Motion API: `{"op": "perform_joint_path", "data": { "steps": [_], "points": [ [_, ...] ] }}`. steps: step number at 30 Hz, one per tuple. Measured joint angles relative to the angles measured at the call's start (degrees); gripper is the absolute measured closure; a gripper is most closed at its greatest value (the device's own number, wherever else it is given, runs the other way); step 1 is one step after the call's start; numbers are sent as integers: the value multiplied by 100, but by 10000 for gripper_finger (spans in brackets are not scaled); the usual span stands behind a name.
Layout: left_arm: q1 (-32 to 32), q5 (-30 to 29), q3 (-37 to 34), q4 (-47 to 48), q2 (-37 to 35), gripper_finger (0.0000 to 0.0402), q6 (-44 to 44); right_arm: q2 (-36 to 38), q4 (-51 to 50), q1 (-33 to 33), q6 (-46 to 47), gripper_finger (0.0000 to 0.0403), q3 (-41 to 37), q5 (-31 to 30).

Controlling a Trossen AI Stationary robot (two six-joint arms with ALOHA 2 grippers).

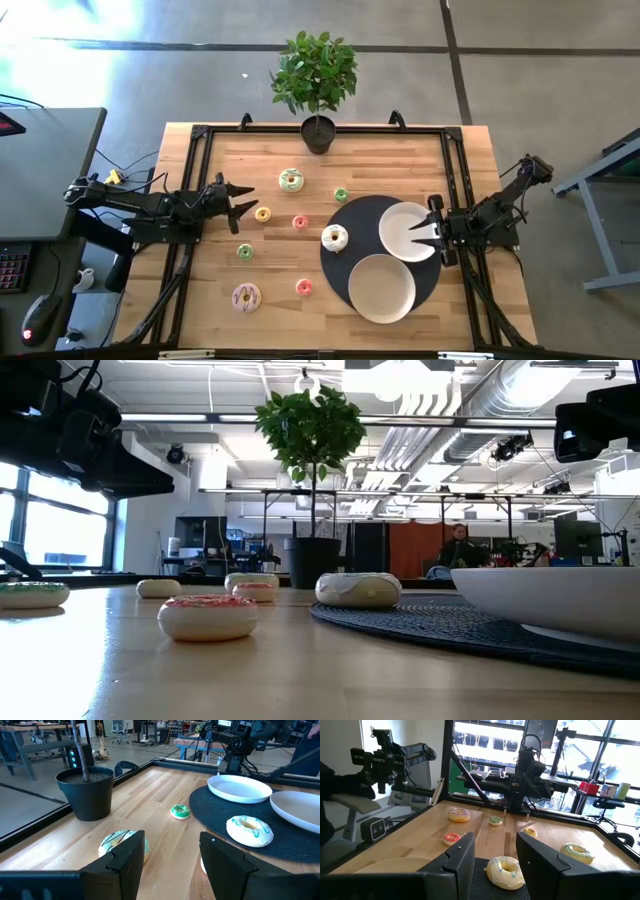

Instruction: Pick & Place donuts

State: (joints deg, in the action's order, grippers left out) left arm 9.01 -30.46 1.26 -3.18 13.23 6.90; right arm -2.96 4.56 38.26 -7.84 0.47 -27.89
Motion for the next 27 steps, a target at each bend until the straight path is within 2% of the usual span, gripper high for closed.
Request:
{"op": "perform_joint_path", "data": {
  "steps": [22, 27],
  "points": [
    [-1, -14, 0, -7, 0, 213, -38, 0, 0, -1, 0, 262, 2, 1],
    [1, 357, 0, -2, 0, 213, 243, 0, 0, 0, 0, 262, 2, -1]
  ]
}}
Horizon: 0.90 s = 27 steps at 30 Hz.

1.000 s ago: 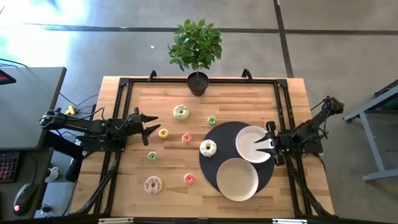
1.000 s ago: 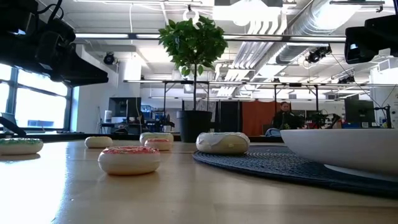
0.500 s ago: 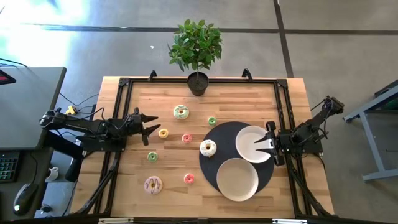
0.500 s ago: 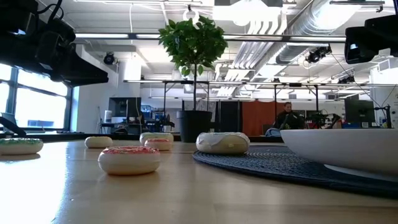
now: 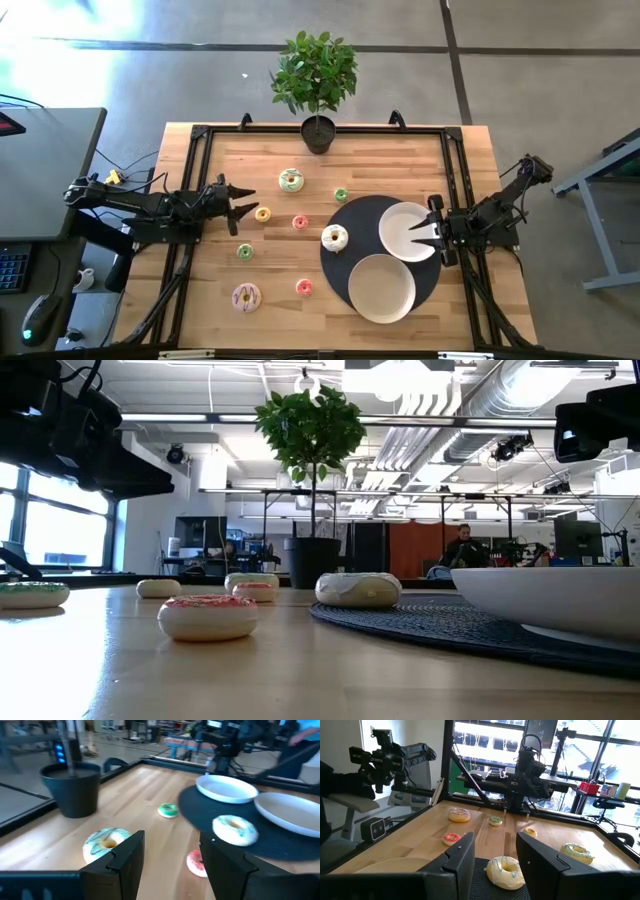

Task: Pick & Place donuts
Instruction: Put the big blue donut on the top white plate

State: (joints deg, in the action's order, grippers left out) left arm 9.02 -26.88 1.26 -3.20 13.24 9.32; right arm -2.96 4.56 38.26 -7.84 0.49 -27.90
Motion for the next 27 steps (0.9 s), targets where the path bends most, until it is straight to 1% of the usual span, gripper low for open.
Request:
{"op": "perform_joint_path", "data": {
  "steps": [2, 7, 14, 21, 27],
  "points": [
    [0, 106, 0, 13, 2, 213, -4, 0, 0, 0, -4, 262, 0, 1],
    [0, 136, 0, 15, 2, 213, -4, -1, 0, -2, -4, 262, -2, 1],
    [0, 895, 0, 42, 2, 213, 103, -1, 0, -1, 0, 262, -1, 1],
    [0, 651, 0, 6, 0, 213, 106, -1, 0, 0, -4, 262, -2, 0],
    [0, 528, 0, -146, 2, 213, 645, 0, 0, 0, 0, 262, -2, 2]
  ]
}}
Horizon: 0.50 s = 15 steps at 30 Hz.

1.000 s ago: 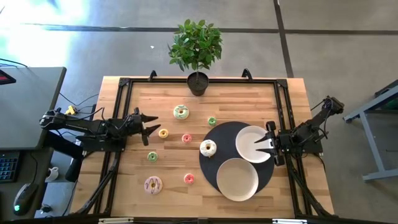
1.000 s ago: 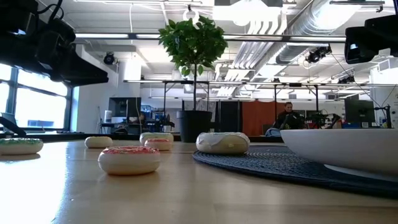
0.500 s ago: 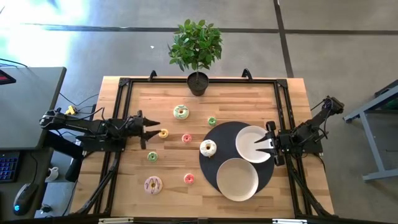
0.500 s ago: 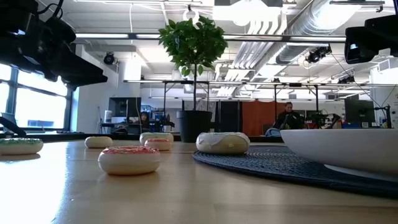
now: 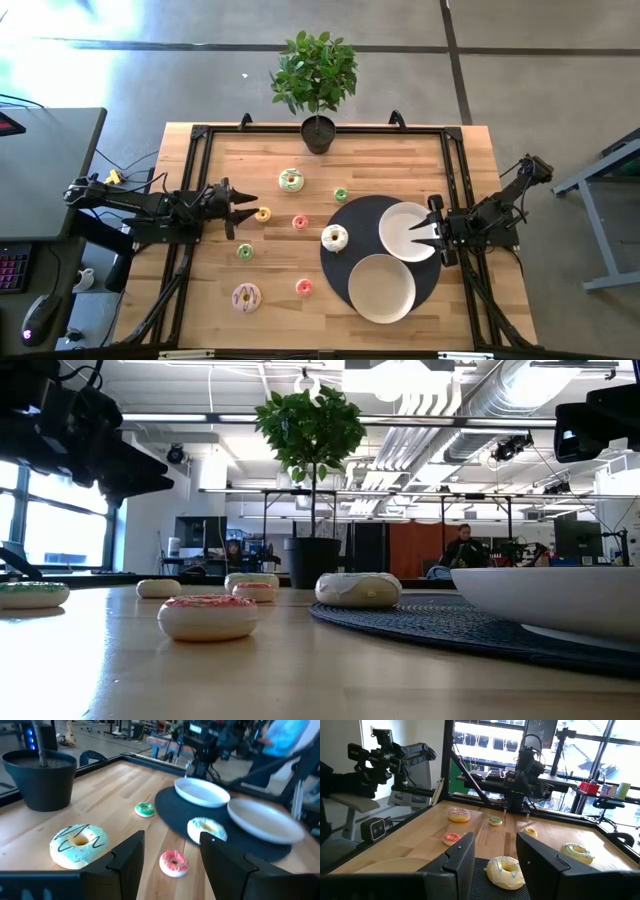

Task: Pick & Place donuts
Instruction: Put the big blue donut on the top white plate

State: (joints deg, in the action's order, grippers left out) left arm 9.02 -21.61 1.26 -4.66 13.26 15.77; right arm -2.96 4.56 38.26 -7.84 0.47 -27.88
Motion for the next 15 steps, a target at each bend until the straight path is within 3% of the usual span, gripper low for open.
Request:
{"op": "perform_joint_path", "data": {
  "steps": [4, 8, 15],
  "points": [
    [0, -42, 0, -268, 2, 213, 90, 0, 0, 0, 0, 262, 1, -2],
    [0, -155, 23, -781, 34, 213, -355, 0, 0, -2, 0, 262, 0, -2],
    [0, -157, 457, -721, 317, 213, -710, -2, 42, -1, -322, 262, 0, -48]
  ]
}}
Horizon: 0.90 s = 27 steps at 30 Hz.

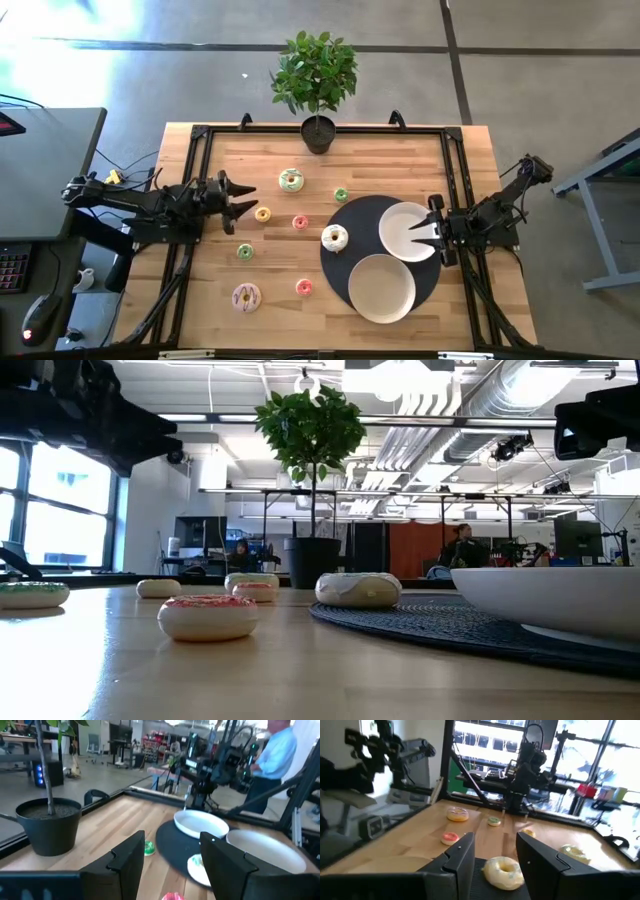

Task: Pick & Place donuts
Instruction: Put the big blue donut on the top white plate

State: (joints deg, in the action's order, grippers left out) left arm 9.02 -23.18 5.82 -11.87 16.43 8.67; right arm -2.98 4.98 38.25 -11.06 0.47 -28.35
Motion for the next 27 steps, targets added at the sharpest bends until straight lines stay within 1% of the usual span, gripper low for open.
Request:
{"op": "perform_joint_path", "data": {
  "steps": [3, 7, 11, 13, 15, 17, 19, 21, 24, 27],
  "points": [
    [0, 2, 159, 175, 140, 213, -134, 0, 317, 0, -133, 262, 2, -21],
    [0, 1, 356, 305, 164, 213, -156, 0, 605, 0, 325, 262, 1, 98],
    [0, 6, 522, 306, 161, 213, -156, 0, 897, -10, -111, 262, 1, 188],
    [-2, 2, 575, 305, 162, 213, -156, -2, 1018, -10, -226, 262, 2, 133],
    [-1, 2, 603, 295, 162, 213, -233, -2, 1182, -10, -581, 262, 0, -219],
    [0, 2, 607, 301, 169, 213, -297, -1, 1710, -10, -1099, 262, 0, -670],
    [0, -33, 608, 301, 172, 213, -307, 4, 2146, -16, -1378, 262, 0, -905],
    [-1, -101, 608, 294, 172, 213, -307, -4, 2435, -26, -1545, 262, 0, -819],
    [0, -142, 608, 269, 172, 213, -309, -9, 2884, -190, -1736, 262, 0, -434],
    [-2, -250, 608, 179, 172, 213, -413, -142, 3411, -478, -1751, 262, 40, -569]
  ]
}}
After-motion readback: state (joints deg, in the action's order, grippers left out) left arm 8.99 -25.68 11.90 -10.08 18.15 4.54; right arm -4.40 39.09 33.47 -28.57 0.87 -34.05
